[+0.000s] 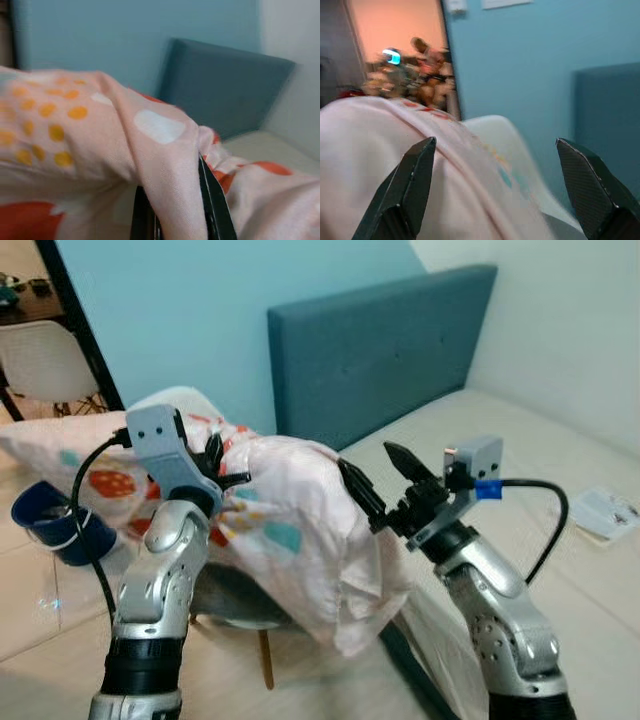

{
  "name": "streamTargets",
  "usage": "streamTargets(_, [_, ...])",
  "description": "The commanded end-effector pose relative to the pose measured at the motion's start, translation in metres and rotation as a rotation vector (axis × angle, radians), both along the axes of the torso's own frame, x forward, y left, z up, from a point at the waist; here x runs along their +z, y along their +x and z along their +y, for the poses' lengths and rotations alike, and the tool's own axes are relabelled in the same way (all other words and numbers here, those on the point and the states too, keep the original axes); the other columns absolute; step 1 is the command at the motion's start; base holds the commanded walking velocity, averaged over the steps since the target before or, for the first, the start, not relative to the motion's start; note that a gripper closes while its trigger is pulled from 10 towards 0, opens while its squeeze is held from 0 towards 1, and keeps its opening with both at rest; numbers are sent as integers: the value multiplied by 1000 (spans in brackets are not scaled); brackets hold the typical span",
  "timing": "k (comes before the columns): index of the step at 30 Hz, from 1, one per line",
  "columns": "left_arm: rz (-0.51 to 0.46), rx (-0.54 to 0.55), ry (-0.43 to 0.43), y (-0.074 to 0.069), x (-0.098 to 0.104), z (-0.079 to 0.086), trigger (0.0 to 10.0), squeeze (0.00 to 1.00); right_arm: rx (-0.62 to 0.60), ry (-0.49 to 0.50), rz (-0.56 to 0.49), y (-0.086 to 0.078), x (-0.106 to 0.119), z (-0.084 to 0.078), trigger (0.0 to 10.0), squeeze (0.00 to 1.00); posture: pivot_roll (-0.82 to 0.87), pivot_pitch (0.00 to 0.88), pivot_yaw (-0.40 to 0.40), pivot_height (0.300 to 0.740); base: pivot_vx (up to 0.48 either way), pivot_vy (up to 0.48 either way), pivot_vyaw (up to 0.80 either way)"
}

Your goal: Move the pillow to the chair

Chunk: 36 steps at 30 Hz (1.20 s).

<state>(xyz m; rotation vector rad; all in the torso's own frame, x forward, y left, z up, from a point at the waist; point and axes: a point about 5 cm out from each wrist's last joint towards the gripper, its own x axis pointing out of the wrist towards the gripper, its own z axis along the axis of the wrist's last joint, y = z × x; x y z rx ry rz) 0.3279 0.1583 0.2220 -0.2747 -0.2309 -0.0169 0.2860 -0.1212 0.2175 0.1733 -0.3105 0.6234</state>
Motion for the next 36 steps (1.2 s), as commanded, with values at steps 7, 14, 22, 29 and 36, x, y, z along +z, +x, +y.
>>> streamTargets(7, [-94, 38, 20, -4, 17, 1, 10000, 0, 11, -7, 24, 0, -5, 0, 10000, 0, -69, 25, 10, 740, 0, 0, 800])
streamTargets(14, [-85, 42, 21, -3, 15, -1, 10000, 0, 11, -6, 29, 0, -6, 0, 10000, 0, -68, 23, 9, 740, 0, 0, 800])
streamTargets(22, [-73, 28, 23, -1, 13, -7, 10000, 0, 5, -9, 42, -1, -10, -1, 10000, 0, -70, 22, 11, 740, 0, 0, 800])
streamTargets(29, [-61, 2, 24, -1, 10, -10, 10000, 0, -11, -13, 51, 1, -13, -5, 10000, 0, -67, 22, 13, 740, 0, 0, 800])
streamTargets(36, [-56, -5, 28, -1, 9, -11, 10000, 0, -18, -13, 52, 1, -13, -6, 10000, 0, -67, 24, 15, 740, 0, 0, 800])
